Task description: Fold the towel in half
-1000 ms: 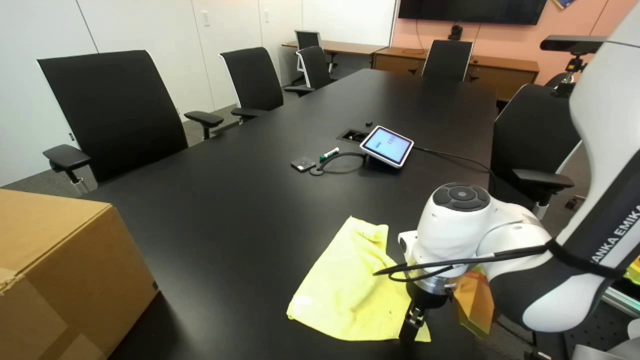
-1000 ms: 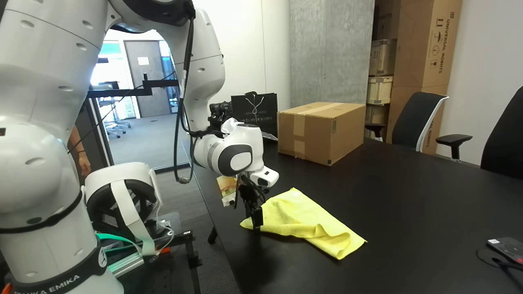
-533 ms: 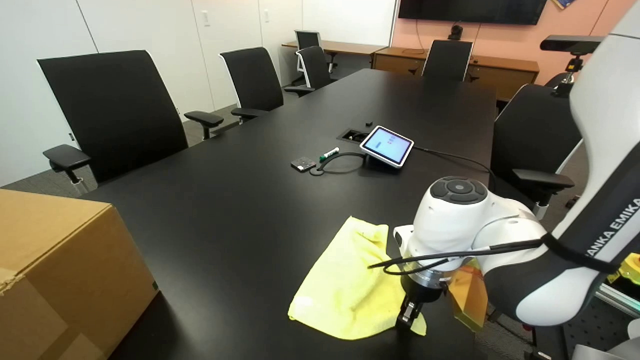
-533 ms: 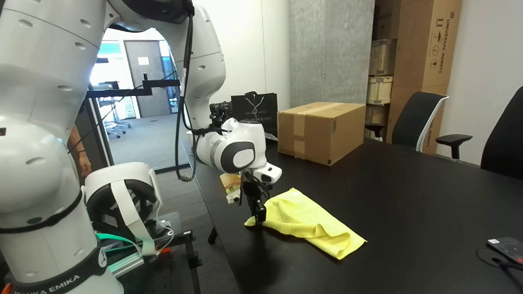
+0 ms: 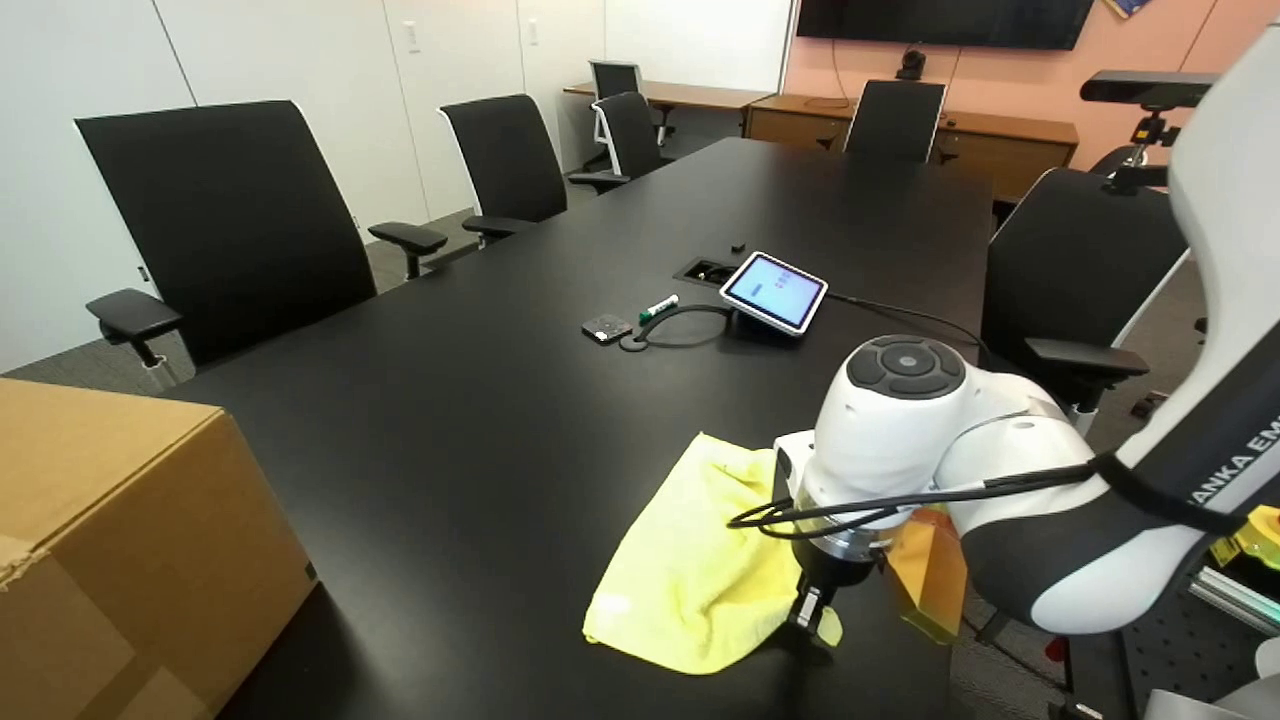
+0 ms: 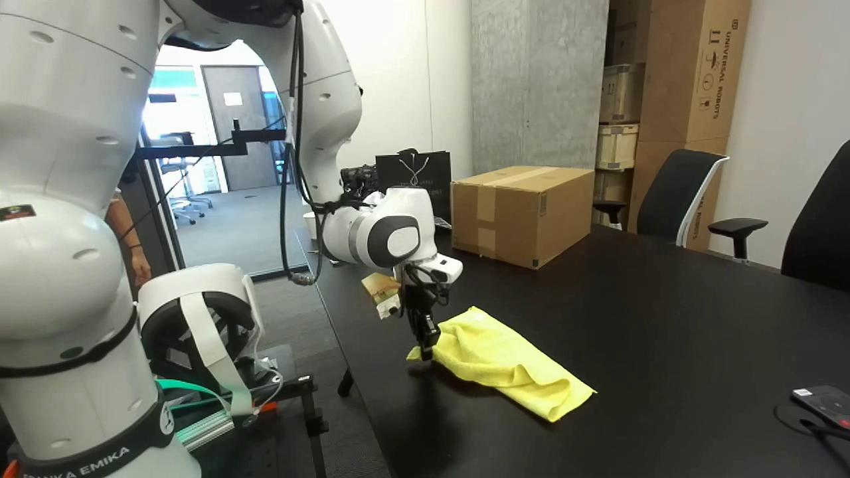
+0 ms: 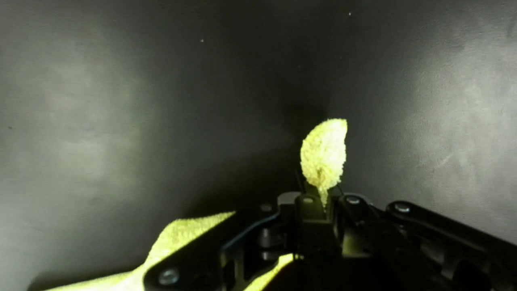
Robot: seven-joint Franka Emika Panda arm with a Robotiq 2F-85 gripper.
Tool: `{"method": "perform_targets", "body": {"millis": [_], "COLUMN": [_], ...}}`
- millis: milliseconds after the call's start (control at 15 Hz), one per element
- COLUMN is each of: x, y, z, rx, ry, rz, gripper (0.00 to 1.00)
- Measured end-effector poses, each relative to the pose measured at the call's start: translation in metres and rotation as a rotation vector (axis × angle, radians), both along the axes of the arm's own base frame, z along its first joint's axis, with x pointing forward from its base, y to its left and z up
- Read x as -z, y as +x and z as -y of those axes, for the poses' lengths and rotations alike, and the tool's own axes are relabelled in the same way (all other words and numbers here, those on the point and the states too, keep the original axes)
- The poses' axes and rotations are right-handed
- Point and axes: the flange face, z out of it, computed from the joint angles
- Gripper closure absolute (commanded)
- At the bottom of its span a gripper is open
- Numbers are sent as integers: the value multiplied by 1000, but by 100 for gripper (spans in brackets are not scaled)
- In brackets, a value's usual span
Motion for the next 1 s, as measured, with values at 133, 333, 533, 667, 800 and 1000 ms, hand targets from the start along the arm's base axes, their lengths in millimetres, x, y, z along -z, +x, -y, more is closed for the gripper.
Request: {"method": "perform_targets", "body": {"millis": [133, 333, 533, 667, 800, 1000], "x": [-7, -19, -33, -42, -49, -51], "y": [7, 20, 37, 51, 65, 87], "z": [-7, -22, -36, -44, -52, -63], "rx": [-27, -78, -129, -157, -184, -217], "ry": [-23, -50, -66, -72, -77, -89], "rz": [11, 41, 85, 117, 150, 184], "gripper": [90, 92, 91, 91, 91, 91]}}
